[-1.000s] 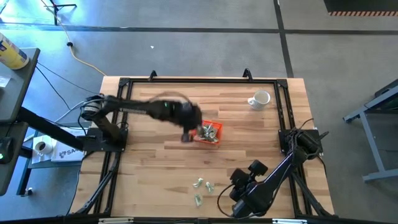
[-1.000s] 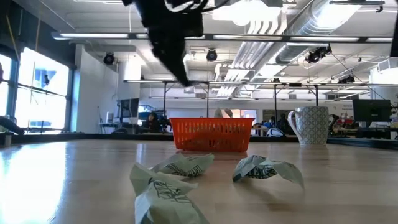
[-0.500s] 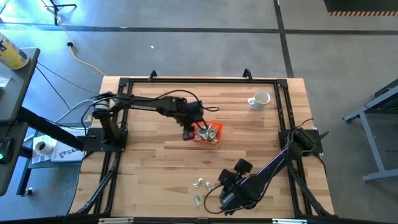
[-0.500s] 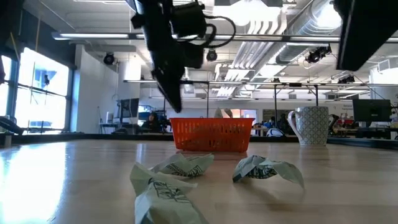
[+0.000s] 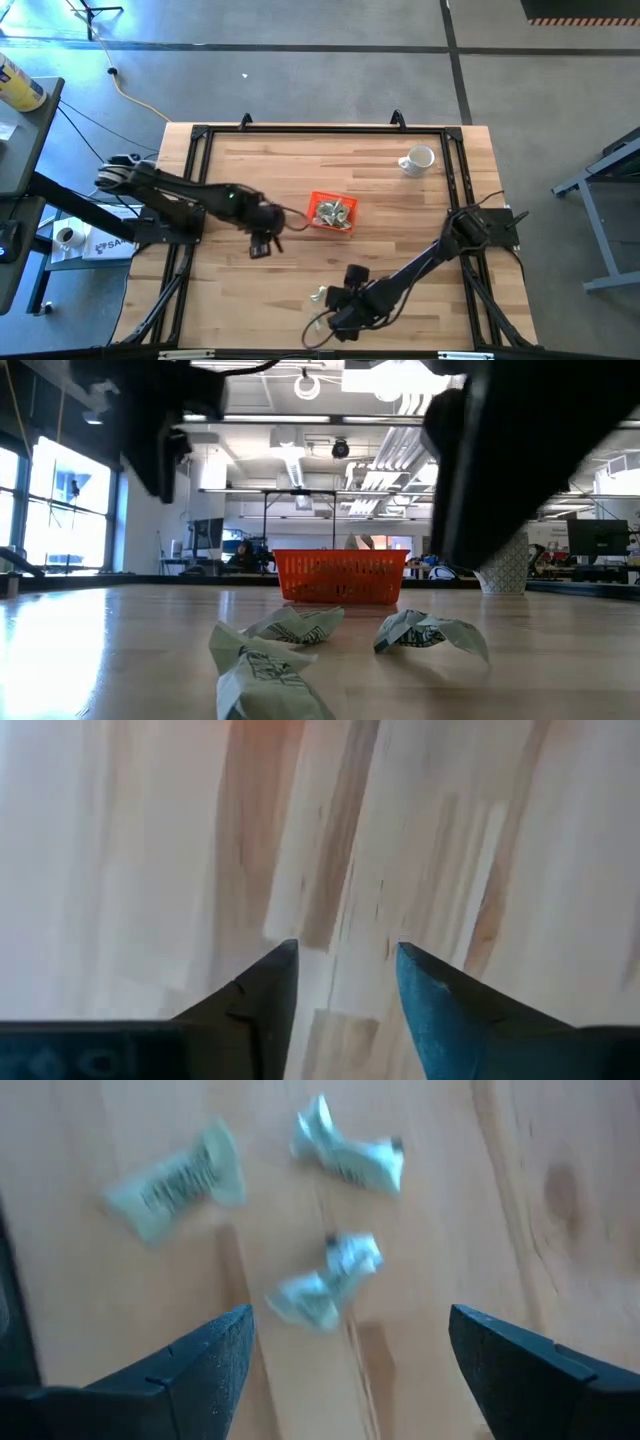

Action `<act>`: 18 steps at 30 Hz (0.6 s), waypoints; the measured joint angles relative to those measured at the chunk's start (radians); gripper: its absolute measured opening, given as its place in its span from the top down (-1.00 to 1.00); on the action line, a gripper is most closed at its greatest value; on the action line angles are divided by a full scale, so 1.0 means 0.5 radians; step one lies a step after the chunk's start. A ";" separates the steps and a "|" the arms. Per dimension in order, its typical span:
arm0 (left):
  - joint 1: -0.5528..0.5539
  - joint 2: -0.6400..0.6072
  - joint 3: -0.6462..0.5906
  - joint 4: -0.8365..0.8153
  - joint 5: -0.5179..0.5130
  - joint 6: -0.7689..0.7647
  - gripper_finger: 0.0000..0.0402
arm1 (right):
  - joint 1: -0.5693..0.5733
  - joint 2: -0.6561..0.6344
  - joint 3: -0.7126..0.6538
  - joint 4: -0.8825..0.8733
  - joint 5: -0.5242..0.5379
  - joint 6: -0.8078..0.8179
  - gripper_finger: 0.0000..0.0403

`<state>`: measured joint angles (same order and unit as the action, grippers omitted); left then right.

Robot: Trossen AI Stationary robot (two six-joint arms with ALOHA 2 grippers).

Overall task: Pick and place Stevia / Truvia into bins
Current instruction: Put the stevia packet into the orange bin

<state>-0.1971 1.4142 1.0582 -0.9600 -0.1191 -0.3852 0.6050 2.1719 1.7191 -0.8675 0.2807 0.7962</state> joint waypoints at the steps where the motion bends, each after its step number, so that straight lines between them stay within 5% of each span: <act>1: -0.034 -0.041 -0.071 0.027 -0.017 -0.062 0.01 | -0.011 0.000 0.000 0.027 0.014 0.019 -0.62; 8: -0.215 -0.192 -0.459 0.194 -0.045 -0.306 0.15 | -0.076 0.030 0.001 0.082 -0.151 0.114 -0.62; 18: -0.223 -0.208 -0.556 0.213 -0.068 -0.307 0.20 | -0.102 0.150 -0.003 0.056 -0.276 0.360 -0.54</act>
<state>-0.3088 1.3102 0.7803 -0.8536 -0.1530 -0.5386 0.5540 2.2471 1.7178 -0.8395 0.1430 0.9760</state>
